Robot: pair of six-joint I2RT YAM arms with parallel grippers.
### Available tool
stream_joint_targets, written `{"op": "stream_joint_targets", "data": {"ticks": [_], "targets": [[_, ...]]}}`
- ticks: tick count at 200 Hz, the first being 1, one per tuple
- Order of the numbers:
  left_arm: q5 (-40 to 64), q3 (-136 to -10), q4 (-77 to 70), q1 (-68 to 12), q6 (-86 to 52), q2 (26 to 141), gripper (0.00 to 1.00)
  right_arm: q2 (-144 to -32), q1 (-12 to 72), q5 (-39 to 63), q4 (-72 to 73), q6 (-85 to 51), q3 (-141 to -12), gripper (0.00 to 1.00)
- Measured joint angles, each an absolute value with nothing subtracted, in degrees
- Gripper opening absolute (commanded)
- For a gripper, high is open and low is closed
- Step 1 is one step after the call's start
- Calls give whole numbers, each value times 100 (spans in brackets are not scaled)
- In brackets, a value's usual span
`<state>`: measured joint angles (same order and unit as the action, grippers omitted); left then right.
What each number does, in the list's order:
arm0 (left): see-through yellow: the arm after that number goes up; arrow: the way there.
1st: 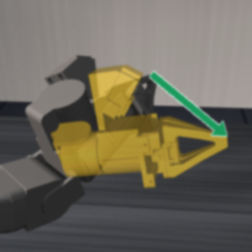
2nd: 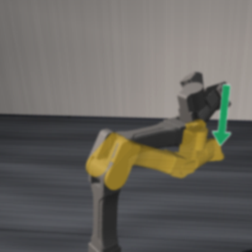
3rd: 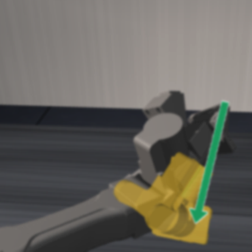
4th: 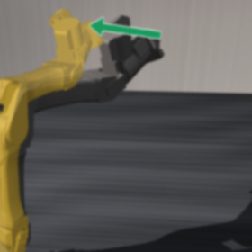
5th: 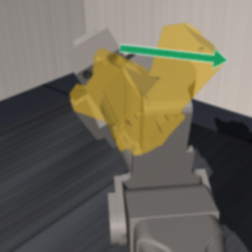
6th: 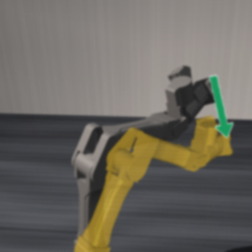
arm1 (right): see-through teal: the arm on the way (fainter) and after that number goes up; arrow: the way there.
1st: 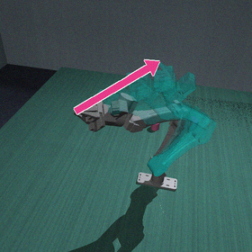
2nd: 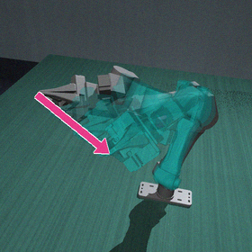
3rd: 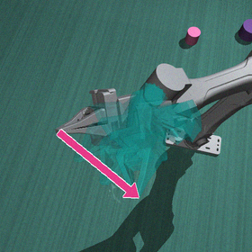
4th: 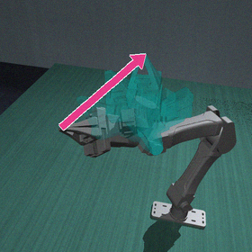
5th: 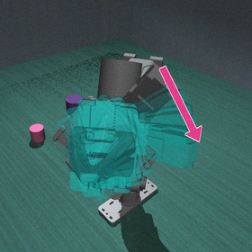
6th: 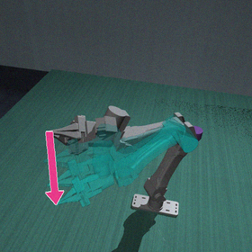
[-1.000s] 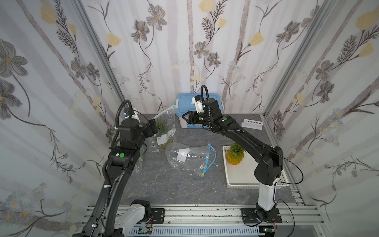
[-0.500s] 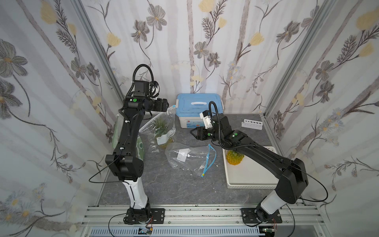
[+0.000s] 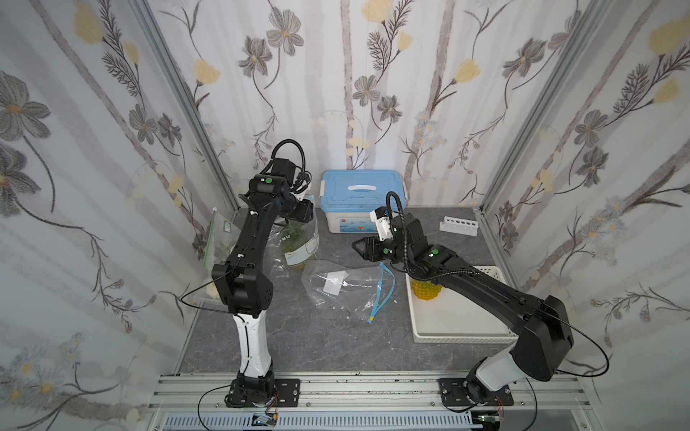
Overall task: Open the zip-top bag and take out the pineapple
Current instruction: Pick up the zipper food storage bag at the center of the board.
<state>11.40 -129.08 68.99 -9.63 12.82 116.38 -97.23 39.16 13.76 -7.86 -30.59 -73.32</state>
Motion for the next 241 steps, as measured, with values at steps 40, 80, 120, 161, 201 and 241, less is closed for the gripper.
{"op": "stream_joint_targets", "data": {"ticks": [40,80,120,161,201,241], "targets": [[792,-12512,6803,-1055,943,11415,0,-9476,3942,1372,-744,-3168,-7017,56],[108,-12322,6724,-1444,148,10801,0,-9413,4088,1315,-845,-3162,-6910,54],[-784,-12759,7116,-1962,-532,10186,0,-9240,4501,1116,-1002,-3162,-6128,54],[-1382,-12663,7367,-2464,-895,9533,0,-8418,5293,864,-1046,-3234,-5577,55],[-1529,-11570,7312,-2517,-1142,9308,0,-8195,5570,558,-1081,-3428,-5295,56],[-1761,-11498,7306,-2849,-1588,8726,0,-8412,5732,598,-1000,-3605,-4934,56]]}}
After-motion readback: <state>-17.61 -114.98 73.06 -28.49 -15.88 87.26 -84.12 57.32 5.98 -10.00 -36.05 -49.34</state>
